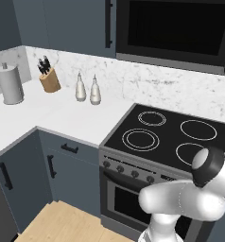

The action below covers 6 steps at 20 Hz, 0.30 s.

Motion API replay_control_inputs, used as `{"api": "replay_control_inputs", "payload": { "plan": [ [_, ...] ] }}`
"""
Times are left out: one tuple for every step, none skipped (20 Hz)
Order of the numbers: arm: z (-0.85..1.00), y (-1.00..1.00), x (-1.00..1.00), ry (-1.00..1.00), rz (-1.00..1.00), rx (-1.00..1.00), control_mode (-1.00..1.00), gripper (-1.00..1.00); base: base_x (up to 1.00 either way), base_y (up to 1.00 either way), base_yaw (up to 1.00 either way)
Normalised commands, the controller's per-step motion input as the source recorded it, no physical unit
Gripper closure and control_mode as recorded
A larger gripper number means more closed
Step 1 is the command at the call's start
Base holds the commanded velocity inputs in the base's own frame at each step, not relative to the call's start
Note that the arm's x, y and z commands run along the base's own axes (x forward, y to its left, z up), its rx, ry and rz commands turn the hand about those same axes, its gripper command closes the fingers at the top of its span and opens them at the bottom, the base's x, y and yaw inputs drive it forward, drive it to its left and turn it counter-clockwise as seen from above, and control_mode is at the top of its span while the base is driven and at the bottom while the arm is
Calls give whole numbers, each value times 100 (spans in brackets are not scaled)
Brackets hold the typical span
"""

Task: Pick the avocado from the sink and place it in the bowl. Then pick the bowl and place it in the microwave. Then close the microwave door and press the start button.

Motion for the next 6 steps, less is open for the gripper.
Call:
{"api": "replay_control_inputs", "payload": {
  "plan": [
    [-8, -59, 51, 0, 14, 20, -100, 100, 0, 0, 0],
    [-1, -59, 58, 0, 15, 21, -100, 100, 0, 0, 0],
    [0, -48, 62, 0, 13, 18, -100, 100, 0, 0, 0],
    [0, -27, 66, 0, 11, 14, -100, 100, 0, 0, 0],
    [0, -14, 74, 0, 8, 13, -100, 100, 0, 0, 0],
    [0, -10, 74, 0, 7, 13, -100, 100, 0, 0, 0]
  ]
}}
